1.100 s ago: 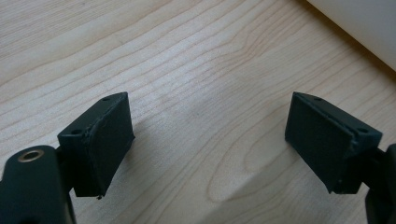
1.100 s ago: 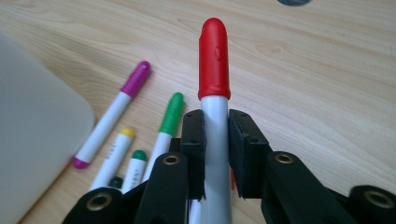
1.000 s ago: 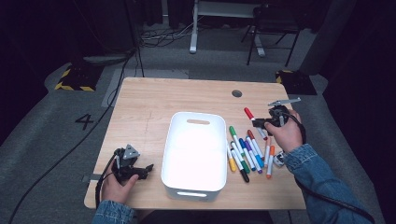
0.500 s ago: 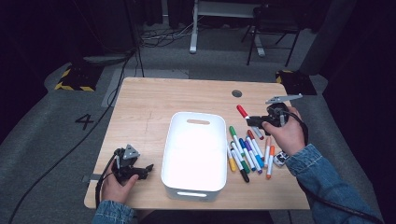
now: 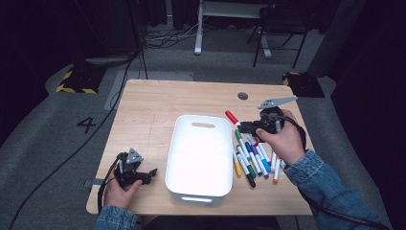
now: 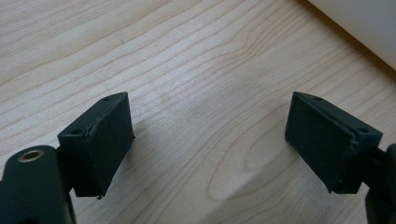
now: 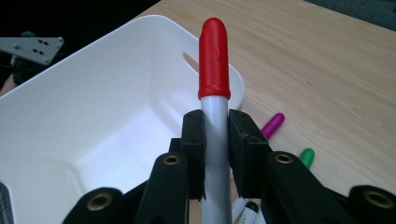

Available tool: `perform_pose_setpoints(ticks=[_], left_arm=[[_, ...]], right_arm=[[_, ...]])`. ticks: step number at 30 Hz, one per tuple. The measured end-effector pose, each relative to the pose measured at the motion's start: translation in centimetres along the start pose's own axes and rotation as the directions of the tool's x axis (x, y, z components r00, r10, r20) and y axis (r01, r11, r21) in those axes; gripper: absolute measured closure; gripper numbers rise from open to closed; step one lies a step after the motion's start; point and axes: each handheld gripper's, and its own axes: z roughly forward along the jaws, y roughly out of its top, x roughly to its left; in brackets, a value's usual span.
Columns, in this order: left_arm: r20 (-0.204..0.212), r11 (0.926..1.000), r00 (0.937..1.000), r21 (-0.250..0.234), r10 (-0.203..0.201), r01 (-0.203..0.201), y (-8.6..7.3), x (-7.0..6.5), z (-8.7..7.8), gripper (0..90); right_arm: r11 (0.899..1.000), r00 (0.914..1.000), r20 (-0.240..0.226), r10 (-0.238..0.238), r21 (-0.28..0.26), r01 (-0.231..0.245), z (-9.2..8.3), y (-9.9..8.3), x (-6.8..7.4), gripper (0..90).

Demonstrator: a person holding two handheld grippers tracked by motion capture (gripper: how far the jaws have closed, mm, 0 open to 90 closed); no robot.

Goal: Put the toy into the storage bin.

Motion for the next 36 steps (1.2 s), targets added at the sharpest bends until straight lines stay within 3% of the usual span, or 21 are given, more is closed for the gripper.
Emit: perform_pose_setpoints(ticks=[8,13,18,26,36], left_arm=[[-0.003,1.0,1.0,0.002,-0.006,0.006,-0.1,0.0,-0.1,15.3],[0.019,0.9999,0.9998,0.012,0.012,-0.012,0.1,-0.1,0.2,9.4],[0.014,0.9998,0.9998,0.013,0.012,-0.012,0.0,-0.1,0.1,8.4],[0.011,0.9998,0.9998,0.009,0.02,-0.02,-0.1,-0.1,0.0,8.4],[0.016,0.9997,0.9997,0.014,0.02,-0.02,-0.1,0.0,0.0,8.0]], right_arm=[[0.999,0.9976,-0.056,-0.04,0.011,0.041,1.2,1.0,2.7,77.4],[0.997,0.9925,-0.1,-0.069,0.019,0.072,2.4,1.8,4.7,77.4],[0.996,0.9885,-0.127,-0.083,0.022,0.086,3.4,2.4,5.9,77.4],[0.994,0.9806,-0.166,-0.105,0.026,0.111,5.1,2.5,7.0,77.4],[0.989,0.9813,-0.155,-0.115,0.076,0.128,6.1,1.4,7.1,77.3]])
